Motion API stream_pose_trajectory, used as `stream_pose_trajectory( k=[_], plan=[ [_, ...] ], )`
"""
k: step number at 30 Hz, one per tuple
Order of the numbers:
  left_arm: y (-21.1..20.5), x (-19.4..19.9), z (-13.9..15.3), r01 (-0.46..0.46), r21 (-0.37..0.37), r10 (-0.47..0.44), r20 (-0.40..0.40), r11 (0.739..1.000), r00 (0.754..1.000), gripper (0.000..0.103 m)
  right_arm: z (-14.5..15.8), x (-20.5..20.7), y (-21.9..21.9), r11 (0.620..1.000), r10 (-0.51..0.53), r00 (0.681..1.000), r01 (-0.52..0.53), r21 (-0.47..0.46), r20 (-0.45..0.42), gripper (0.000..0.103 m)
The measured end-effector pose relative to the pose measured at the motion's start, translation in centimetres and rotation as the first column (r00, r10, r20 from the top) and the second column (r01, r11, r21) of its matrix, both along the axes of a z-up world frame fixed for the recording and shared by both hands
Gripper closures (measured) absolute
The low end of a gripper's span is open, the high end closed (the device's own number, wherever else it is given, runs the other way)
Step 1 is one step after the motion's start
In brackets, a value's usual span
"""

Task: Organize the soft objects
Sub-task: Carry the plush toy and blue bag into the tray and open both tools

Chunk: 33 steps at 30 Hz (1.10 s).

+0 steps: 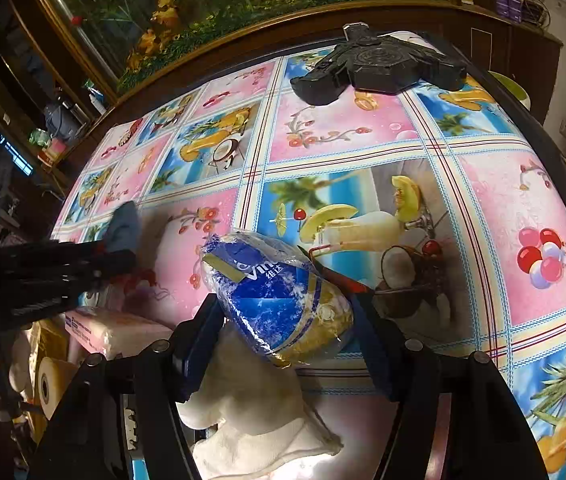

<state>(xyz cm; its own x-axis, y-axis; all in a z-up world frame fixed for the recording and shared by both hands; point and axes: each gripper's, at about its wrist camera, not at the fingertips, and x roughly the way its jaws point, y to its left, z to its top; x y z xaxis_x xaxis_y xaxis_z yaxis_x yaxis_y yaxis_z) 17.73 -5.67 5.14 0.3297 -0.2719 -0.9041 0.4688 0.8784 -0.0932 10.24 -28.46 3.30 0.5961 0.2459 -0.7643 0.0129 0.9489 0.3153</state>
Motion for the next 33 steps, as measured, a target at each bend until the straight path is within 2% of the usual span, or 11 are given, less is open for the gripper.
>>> stream_pose_trajectory(
  k=[5,8,12,15,20,26,30,33],
  plan=[
    [4.4,-2.7,4.3,-0.061,-0.108,0.069,0.067,0.992,0.995,0.071,1.3,-1.0,-0.4,1.000,-0.027,0.998,0.027,0.003,0.059,0.041],
    [8.0,-5.5,7.0,-0.089,-0.157,0.106,0.099,0.984,0.990,0.071,2.7,-2.3,-0.3,0.999,-0.025,0.993,0.021,0.037,0.112,0.042],
    [13.3,-9.9,9.7,-0.124,-0.187,0.152,0.147,0.975,0.977,0.071,5.2,-5.8,-0.3,0.997,-0.031,0.982,0.017,0.078,0.186,0.041],
    [17.2,-12.8,10.3,-0.169,-0.189,0.199,0.148,0.967,0.969,0.071,7.0,-9.0,0.2,0.996,-0.016,0.975,-0.005,0.093,0.222,0.041],
    [23.6,-17.2,9.6,-0.274,-0.201,0.303,0.131,0.940,0.944,0.071,9.2,-13.8,2.8,0.993,0.057,0.967,-0.080,0.082,0.250,0.041],
    [28.6,-20.8,6.3,-0.373,-0.249,0.397,0.051,0.894,0.917,0.071,9.5,-17.4,8.7,0.982,0.173,0.955,-0.187,0.035,0.242,0.041],
    [30.1,-21.0,5.1,-0.406,-0.249,0.427,0.033,0.879,0.904,0.071,9.4,-18.2,13.7,0.965,0.257,0.943,-0.264,0.003,0.213,0.041],
    [30.9,-19.3,5.2,-0.414,-0.253,0.438,0.047,0.875,0.898,0.071,9.6,-18.5,17.6,0.946,0.319,0.928,-0.325,-0.001,0.192,0.041]
  ],
)
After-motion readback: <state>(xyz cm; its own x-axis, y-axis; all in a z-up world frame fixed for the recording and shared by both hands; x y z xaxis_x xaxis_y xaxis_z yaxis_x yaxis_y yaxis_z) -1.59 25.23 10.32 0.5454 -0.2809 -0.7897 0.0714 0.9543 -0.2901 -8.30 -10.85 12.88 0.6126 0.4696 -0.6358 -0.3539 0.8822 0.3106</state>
